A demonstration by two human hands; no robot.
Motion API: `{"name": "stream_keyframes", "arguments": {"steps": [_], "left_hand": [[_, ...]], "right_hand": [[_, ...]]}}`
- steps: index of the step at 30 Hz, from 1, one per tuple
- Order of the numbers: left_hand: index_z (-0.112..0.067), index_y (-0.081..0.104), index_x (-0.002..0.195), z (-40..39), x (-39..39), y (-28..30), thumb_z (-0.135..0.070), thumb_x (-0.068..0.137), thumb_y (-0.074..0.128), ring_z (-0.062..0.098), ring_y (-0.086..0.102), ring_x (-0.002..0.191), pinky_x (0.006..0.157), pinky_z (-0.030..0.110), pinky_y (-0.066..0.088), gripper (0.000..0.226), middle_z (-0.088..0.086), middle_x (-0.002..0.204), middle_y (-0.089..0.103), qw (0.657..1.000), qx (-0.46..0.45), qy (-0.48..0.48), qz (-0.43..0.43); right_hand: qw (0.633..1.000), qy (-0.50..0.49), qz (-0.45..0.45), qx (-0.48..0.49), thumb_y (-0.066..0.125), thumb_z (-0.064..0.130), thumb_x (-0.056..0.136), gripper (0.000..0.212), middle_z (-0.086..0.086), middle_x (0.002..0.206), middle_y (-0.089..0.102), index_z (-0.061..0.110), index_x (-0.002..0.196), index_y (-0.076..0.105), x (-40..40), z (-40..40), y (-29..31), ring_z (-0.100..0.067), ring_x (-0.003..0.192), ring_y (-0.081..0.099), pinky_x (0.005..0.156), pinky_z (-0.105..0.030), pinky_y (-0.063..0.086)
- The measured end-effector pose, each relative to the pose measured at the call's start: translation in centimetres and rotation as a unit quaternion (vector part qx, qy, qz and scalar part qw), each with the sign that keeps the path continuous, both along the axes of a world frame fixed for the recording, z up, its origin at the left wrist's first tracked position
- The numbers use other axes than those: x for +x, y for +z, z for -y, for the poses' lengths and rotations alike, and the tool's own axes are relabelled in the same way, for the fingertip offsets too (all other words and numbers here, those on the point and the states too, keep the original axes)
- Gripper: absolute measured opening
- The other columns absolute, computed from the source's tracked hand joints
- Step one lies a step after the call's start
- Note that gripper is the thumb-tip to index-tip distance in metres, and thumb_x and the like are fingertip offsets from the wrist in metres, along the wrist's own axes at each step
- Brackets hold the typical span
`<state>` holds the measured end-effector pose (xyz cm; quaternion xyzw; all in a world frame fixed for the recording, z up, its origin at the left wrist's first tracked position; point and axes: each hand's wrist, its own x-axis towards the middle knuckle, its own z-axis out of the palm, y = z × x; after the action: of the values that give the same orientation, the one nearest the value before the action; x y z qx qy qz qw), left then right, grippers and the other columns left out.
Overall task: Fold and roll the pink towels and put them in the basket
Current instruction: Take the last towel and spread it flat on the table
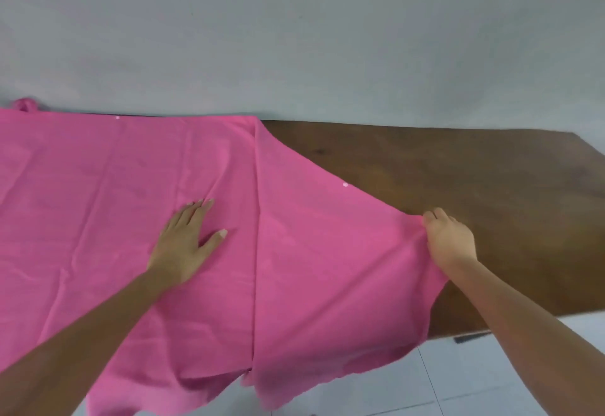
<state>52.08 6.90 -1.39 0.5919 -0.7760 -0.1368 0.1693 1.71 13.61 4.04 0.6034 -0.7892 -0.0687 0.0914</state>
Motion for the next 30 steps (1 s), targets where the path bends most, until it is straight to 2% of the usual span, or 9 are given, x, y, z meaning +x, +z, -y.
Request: {"name": "stream_keyframes", "arguments": {"steps": [3,5,8,11,14,17,20,24,30], "left_hand": [[-0.029,0.024,0.157,-0.1,-0.1,0.3,-0.078,0.083,0.030,0.020,0.018,0.152,0.125,0.040,0.014,0.089,0.002,0.162,0.028,1.000,0.015,0.008,-0.012],[-0.030,0.024,0.157,-0.2,-0.3,0.6,-0.077,0.082,0.037,0.019,0.019,0.151,0.124,0.039,0.015,0.090,0.000,0.162,0.028,1.000,0.022,0.012,-0.015],[-0.021,0.026,0.157,0.0,-0.7,0.9,-0.055,0.090,0.063,0.020,0.029,0.147,0.122,0.034,0.020,0.083,0.002,0.160,0.032,0.995,0.032,0.048,-0.079],[-0.014,0.040,0.150,0.6,-0.9,1.3,-0.029,0.099,0.061,0.020,0.041,0.141,0.116,0.026,0.025,0.058,0.003,0.153,0.044,0.979,0.055,0.081,-0.179],[-0.021,0.056,0.138,1.4,0.2,1.4,-0.013,0.104,0.049,0.024,0.050,0.134,0.112,0.025,0.029,0.035,0.005,0.141,0.057,0.978,0.045,0.071,-0.192],[-0.021,0.059,0.135,1.5,1.4,1.3,0.007,0.099,0.046,0.020,0.050,0.134,0.112,0.012,0.027,0.048,0.001,0.141,0.057,0.985,0.023,0.057,-0.164],[-0.020,0.062,0.132,1.2,1.7,1.0,0.013,0.094,0.051,0.014,0.050,0.131,0.106,0.001,0.028,0.052,-0.005,0.141,0.054,0.980,-0.001,0.075,-0.185],[-0.020,0.067,0.126,1.2,2.0,0.7,0.007,0.091,0.061,0.020,0.056,0.127,0.109,0.022,0.038,0.044,0.005,0.139,0.059,0.981,-0.030,0.061,-0.179],[-0.012,0.069,0.125,0.9,2.0,0.0,-0.006,0.095,0.062,0.023,0.053,0.132,0.113,0.028,0.032,0.032,0.006,0.139,0.060,0.990,-0.049,0.048,-0.123]], "right_hand": [[1.000,0.004,0.002,-0.001,0.058,-0.015,0.071,0.022,-0.021,0.087,0.058,-0.003,0.089,0.063,-3.0,1.7,-0.2,-0.041,0.074,0.062,0.062,-0.046,0.049],[1.000,-0.007,0.001,0.004,0.056,-0.014,0.073,0.022,-0.023,0.093,0.060,-0.005,0.092,0.063,-3.8,2.9,0.4,-0.042,0.084,0.060,0.070,-0.050,0.050],[1.000,-0.026,-0.002,-0.010,0.050,0.000,0.084,0.030,-0.020,0.132,0.052,-0.002,0.110,0.065,-2.4,4.4,1.1,-0.039,0.119,0.044,0.094,-0.048,0.041],[0.996,-0.027,0.082,-0.020,0.050,0.011,0.087,0.034,-0.016,0.155,0.035,0.000,0.115,0.066,1.4,3.8,0.5,-0.037,0.138,0.029,0.108,-0.046,0.029],[0.980,0.003,0.198,-0.011,0.032,0.033,0.088,0.055,-0.022,0.142,0.050,-0.001,0.119,0.063,6.0,0.7,-1.0,-0.039,0.134,0.040,0.114,-0.050,0.029],[0.965,-0.036,0.259,0.017,0.037,0.045,0.100,0.069,-0.020,0.163,0.018,0.002,0.153,0.028,11.4,-4.3,-1.9,-0.038,0.151,0.009,0.125,-0.047,0.006],[0.959,-0.039,0.280,0.008,0.028,0.063,0.100,0.087,-0.011,0.167,-0.012,0.009,0.160,-0.005,14.9,-8.5,-2.9,-0.030,0.153,-0.018,0.124,-0.043,-0.008],[0.973,-0.037,0.229,-0.002,-0.003,0.075,0.090,0.094,-0.008,0.168,-0.012,0.013,0.160,-0.008,13.8,-9.3,-4.8,-0.023,0.154,-0.015,0.125,-0.040,-0.007],[0.976,-0.009,0.216,0.004,0.010,0.069,0.097,0.084,-0.002,0.169,-0.003,0.015,0.161,0.001,8.5,-6.2,-4.7,-0.015,0.155,-0.008,0.126,-0.037,-0.004]]}}
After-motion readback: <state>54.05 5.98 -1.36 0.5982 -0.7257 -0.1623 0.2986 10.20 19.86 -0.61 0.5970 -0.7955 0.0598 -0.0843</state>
